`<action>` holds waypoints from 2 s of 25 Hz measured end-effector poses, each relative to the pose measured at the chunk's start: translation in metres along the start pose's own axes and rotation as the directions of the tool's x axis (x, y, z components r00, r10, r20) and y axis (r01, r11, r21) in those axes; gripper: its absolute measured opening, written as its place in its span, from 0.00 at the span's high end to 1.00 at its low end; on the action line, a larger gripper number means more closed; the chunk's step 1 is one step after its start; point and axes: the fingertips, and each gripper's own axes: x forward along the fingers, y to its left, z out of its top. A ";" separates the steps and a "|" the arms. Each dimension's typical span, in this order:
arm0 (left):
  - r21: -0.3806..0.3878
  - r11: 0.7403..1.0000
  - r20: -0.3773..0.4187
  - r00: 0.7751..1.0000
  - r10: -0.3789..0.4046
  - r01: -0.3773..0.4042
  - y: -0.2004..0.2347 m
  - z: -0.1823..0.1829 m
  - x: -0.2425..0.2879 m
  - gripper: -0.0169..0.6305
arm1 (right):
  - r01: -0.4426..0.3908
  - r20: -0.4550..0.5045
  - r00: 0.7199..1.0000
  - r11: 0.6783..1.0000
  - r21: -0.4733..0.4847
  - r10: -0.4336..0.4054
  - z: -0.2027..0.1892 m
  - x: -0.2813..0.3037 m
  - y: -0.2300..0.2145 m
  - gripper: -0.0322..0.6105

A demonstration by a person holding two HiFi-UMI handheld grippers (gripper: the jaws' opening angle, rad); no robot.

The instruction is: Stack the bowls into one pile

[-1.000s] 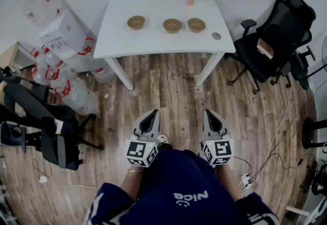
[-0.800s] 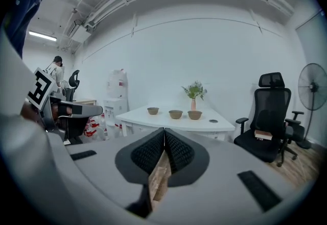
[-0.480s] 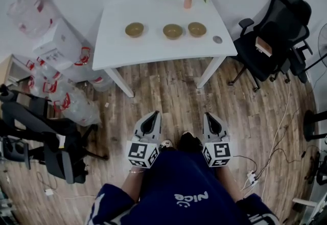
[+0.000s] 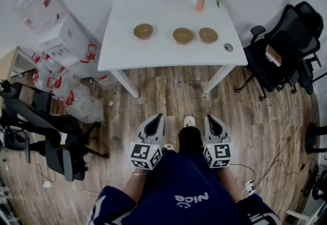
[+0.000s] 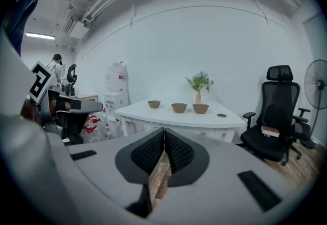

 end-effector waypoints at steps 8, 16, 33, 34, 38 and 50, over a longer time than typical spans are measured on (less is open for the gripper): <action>-0.004 0.998 -0.010 0.998 0.061 -0.062 0.010 0.013 0.049 0.95 | -0.061 -0.024 0.998 0.998 -0.004 0.061 0.010 0.056 -0.039 0.91; 0.037 0.998 0.014 0.999 0.050 -0.051 0.001 0.049 0.122 0.95 | -0.112 -0.029 0.993 0.992 0.051 0.113 0.025 0.130 -0.091 0.91; 0.029 0.993 0.004 0.994 0.113 -0.113 -0.019 0.060 0.236 0.95 | -0.199 -0.020 0.980 0.979 0.043 0.200 0.053 0.198 -0.179 0.91; 0.031 0.993 0.001 0.994 0.113 -0.113 -0.019 0.061 0.239 0.95 | -0.201 -0.023 0.979 0.978 0.048 0.203 0.053 0.199 -0.180 0.91; 0.016 0.992 0.003 0.992 0.125 -0.125 -0.015 0.066 0.246 0.95 | -0.216 -0.039 0.975 0.974 0.062 0.219 0.053 0.205 -0.177 0.91; 0.017 0.995 -0.011 0.995 0.103 -0.103 0.037 0.079 0.282 0.95 | -0.174 -0.041 0.983 0.983 0.054 0.176 0.069 0.248 -0.174 0.91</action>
